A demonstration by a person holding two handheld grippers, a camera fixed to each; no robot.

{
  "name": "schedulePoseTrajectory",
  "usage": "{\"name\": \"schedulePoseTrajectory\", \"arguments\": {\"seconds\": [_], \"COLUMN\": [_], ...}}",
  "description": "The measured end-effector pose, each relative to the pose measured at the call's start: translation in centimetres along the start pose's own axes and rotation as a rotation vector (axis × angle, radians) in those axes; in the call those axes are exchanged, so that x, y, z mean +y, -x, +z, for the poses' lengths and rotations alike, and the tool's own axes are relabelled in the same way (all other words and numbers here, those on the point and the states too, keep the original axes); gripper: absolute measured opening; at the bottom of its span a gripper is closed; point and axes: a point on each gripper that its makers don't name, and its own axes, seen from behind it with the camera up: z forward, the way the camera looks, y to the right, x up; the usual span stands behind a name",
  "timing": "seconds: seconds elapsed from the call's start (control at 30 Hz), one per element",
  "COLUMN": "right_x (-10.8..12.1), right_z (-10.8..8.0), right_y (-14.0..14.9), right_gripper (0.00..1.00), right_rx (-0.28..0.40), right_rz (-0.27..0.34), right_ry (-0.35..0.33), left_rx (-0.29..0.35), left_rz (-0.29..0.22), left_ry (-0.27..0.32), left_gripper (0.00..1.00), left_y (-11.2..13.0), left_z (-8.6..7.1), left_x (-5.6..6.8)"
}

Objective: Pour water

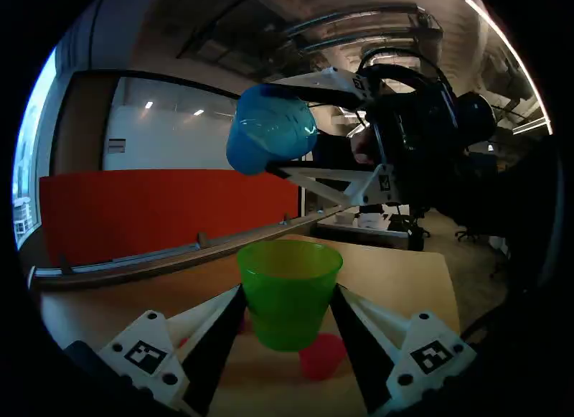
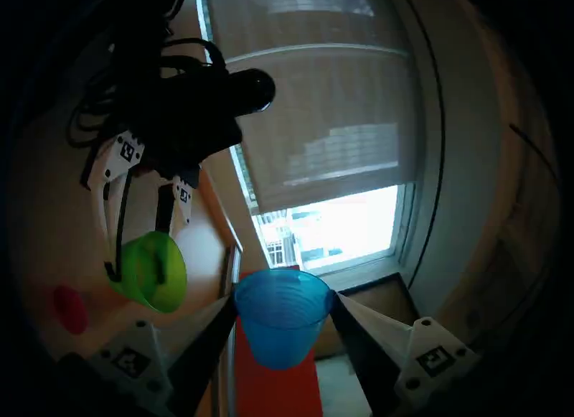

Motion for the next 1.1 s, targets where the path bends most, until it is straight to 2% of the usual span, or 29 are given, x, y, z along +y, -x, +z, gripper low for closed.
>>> {"name": "schedulePoseTrajectory", "arguments": {"seconds": [0.47,0.67,1.1], "right_x": [-0.8,-0.8,-1.5], "right_z": [-0.2,-0.4,-0.8], "right_y": [1.1,1.0,1.1], "right_gripper": [0.94,0.93,0.93], "right_rx": [-0.012,-0.001,0.013], "right_rz": [0.292,0.436,0.703], "right_ry": [0.004,0.007,-0.011], "left_rx": [-0.003,-0.003,-0.006], "left_rz": [0.002,0.003,0.011], "left_ry": [-0.003,-0.002,-0.01], "left_gripper": [0.81,0.81,0.81], "left_y": [-0.1,-0.1,-0.2], "left_z": [0.1,0.1,-0.1], "left_x": [-0.2,-0.1,-0.2]}}
